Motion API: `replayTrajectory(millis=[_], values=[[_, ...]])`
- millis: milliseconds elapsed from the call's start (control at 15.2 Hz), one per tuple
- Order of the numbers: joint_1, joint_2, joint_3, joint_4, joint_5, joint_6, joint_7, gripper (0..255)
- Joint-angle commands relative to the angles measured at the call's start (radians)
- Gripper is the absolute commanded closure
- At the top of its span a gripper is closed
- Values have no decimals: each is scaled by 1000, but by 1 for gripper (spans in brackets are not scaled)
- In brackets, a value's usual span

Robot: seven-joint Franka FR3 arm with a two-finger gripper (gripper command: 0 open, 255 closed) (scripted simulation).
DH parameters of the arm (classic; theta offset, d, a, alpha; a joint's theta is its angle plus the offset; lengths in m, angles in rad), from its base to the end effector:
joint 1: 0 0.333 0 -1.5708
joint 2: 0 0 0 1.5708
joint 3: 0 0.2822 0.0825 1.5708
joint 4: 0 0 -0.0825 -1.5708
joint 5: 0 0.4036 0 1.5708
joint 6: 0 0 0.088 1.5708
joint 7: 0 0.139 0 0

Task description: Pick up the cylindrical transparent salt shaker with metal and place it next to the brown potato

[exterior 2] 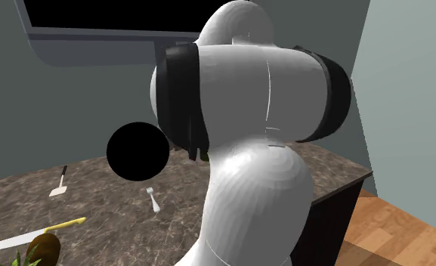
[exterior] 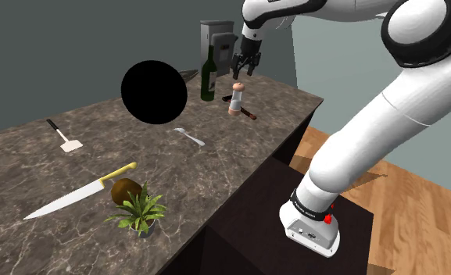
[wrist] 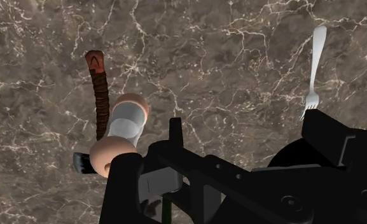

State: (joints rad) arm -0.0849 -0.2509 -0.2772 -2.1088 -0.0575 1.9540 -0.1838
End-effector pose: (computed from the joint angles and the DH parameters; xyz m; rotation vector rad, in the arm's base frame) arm 0.4852 -0.1941 0.4565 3.1193 -0.2404 0.1377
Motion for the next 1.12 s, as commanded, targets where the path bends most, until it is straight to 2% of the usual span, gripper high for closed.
replayTrajectory(millis=[0,528,924,1056], values=[[-5,76,-27,47,20,25,-41,0],[-58,379,-99,281,142,60,-208,0],[-143,626,-105,525,246,30,-311,0],[-151,649,-102,539,254,37,-318,0]])
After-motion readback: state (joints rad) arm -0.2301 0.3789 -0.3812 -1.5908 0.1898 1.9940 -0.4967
